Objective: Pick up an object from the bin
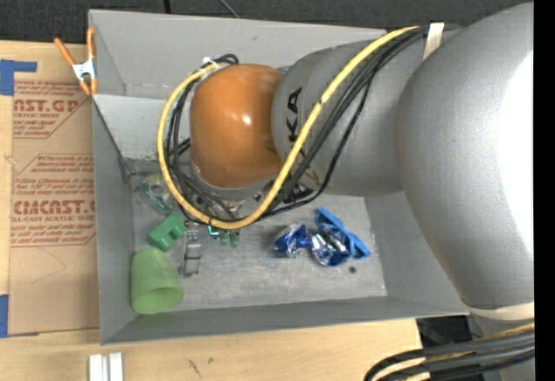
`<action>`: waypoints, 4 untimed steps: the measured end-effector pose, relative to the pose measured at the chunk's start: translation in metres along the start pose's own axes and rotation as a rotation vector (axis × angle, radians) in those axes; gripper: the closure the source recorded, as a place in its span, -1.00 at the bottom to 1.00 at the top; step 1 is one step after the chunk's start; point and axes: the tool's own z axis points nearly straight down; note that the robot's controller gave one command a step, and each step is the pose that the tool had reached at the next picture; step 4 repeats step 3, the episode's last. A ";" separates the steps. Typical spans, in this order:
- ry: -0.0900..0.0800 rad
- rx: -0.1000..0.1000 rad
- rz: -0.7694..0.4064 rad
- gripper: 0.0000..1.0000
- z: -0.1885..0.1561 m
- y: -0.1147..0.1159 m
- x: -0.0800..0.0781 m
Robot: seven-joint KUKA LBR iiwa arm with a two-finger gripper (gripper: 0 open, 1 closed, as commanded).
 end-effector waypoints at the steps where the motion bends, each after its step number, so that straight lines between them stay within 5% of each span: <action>1: -0.009 -0.001 -0.249 -1.00 0.093 -0.010 -0.044; 2: -0.013 -0.002 -0.249 1.00 0.090 -0.009 -0.045; 3: -0.018 -0.002 -0.296 1.00 -0.084 -0.002 -0.027; 4: -0.018 -0.002 -0.296 1.00 -0.084 -0.002 -0.027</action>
Offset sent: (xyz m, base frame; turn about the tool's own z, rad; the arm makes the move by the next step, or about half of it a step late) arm 0.0432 -0.0098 -0.0910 -0.2490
